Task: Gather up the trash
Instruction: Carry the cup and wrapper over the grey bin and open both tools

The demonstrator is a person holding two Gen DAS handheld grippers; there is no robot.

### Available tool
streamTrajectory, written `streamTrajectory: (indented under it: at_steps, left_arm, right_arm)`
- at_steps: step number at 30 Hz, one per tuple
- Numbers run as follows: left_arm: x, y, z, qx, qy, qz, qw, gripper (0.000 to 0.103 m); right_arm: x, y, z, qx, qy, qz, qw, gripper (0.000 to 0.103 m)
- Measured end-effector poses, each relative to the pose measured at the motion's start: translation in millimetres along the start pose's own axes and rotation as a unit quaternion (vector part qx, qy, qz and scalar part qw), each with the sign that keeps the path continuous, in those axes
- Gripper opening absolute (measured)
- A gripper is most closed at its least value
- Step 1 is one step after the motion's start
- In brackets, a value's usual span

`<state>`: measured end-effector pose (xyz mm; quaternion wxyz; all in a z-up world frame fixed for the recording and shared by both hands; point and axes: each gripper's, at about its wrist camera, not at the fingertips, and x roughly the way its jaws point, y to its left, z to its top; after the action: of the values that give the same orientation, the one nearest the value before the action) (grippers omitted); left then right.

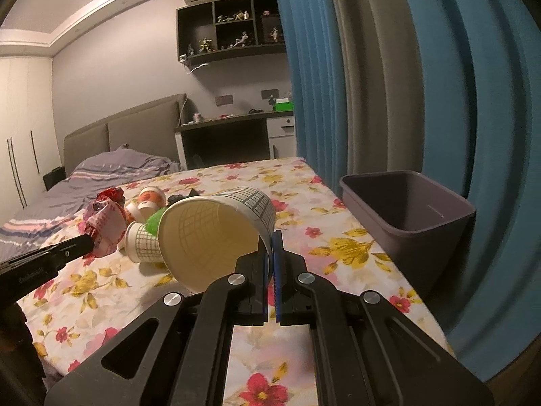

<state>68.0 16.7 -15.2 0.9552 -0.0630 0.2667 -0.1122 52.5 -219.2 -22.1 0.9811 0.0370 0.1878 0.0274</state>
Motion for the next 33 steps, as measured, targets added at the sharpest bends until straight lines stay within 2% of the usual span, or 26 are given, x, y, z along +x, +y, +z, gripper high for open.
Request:
streamTrajectory:
  at_steps: [11,20,23,27,33]
  left_arm:
    - [31.3,-79.5,29.8,0.065,-0.012,-0.063,0.9959,0.006]
    - [83.1,-164.3,53.3,0.114,-0.009,-0.138,0.9839,0.006]
    - [111.3,-192.0,58.5,0.128,0.0,-0.165,0.9778,0.006]
    - [150.8,-221.3,62.3,0.124,0.024,-0.199,0.9719,0.006]
    - [203.9,-249.5,59.0,0.123,0.061,-0.224,0.9648,0.006]
  right_arm:
    - [-5.1,-56.3,23.4,0.027,-0.035,-0.05,0.998,0.004]
    - [6.5,-127.4,42.7,0.054,-0.052,-0.125,0.989,0.004]
    - [15.0,-148.8,45.7,0.062,-0.051,-0.146,0.986,0.004]
    - [27.3,-171.0,46.9,0.073,-0.043,-0.164,0.983,0.004]
    - [44.2,-187.4,45.8,0.076,-0.03,-0.179,0.981,0.004]
